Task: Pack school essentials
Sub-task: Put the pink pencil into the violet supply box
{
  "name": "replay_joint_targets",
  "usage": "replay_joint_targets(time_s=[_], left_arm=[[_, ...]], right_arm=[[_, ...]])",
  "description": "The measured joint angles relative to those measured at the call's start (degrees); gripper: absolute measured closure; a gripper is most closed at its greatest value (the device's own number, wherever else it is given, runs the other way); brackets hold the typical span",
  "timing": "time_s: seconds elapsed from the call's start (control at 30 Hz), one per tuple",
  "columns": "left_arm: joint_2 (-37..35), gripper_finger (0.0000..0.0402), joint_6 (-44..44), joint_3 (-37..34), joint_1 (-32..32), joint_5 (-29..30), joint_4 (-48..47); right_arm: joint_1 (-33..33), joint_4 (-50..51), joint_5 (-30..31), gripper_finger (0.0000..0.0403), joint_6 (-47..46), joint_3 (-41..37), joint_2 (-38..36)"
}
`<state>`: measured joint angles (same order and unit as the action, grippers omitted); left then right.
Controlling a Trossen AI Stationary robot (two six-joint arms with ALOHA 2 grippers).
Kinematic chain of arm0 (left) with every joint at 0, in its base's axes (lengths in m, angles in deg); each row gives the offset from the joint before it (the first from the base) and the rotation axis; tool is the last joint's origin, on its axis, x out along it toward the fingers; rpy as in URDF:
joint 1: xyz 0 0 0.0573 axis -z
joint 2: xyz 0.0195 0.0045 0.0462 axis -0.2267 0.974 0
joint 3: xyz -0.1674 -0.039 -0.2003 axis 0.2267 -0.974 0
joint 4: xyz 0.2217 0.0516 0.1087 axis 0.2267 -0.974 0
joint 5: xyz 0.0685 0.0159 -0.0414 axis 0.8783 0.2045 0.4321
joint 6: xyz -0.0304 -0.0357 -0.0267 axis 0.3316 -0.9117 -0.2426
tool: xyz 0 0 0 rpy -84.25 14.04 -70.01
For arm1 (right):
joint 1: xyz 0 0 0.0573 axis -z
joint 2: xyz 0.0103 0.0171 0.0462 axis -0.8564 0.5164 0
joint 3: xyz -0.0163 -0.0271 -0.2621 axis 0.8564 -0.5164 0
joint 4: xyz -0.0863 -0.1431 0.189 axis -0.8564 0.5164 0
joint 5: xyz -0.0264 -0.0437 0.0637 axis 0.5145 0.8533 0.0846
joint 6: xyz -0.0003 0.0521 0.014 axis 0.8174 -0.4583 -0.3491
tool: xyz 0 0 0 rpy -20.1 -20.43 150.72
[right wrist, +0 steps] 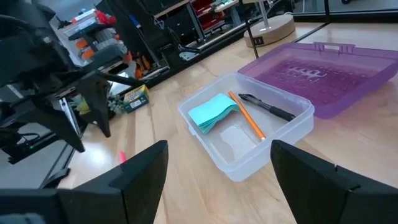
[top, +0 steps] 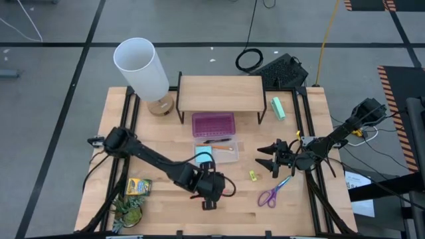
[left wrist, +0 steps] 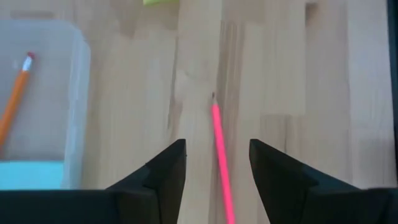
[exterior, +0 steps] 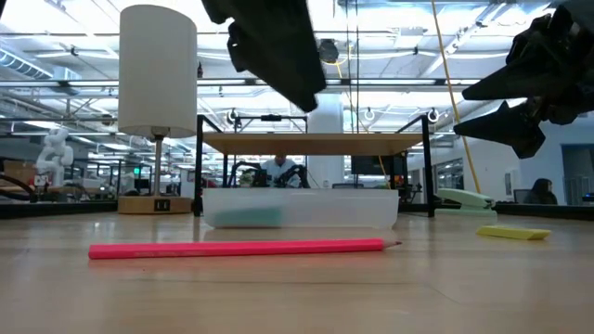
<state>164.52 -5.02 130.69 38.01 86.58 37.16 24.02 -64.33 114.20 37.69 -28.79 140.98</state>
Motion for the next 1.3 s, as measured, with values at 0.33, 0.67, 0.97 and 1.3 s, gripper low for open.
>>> replay_joint_targets(time_s=[0.33,0.67,0.97,1.3], left_arm=[[7.11,0.0222,-1.31,0.0,4.14,0.33,5.17],[8.91,0.0222,-5.0,-0.04,6.47,3.53,1.55],[9.33,0.0222,-9.45,-1.21,5.58,6.05,-4.01],[8.87,0.0314,-11.98,-7.46,5.32,3.55,2.98]], right_arm=[[-0.02,0.55,0.0,0.0126,-0.02,0.0,0.0],[-0.02,0.44,0.0,0.0126,-0.02,0.0,0.0],[-0.02,0.55,0.0,0.0126,-0.46,0.0,0.02],[-0.02,0.57,0.0,0.0126,-0.44,0.0,0.02]])
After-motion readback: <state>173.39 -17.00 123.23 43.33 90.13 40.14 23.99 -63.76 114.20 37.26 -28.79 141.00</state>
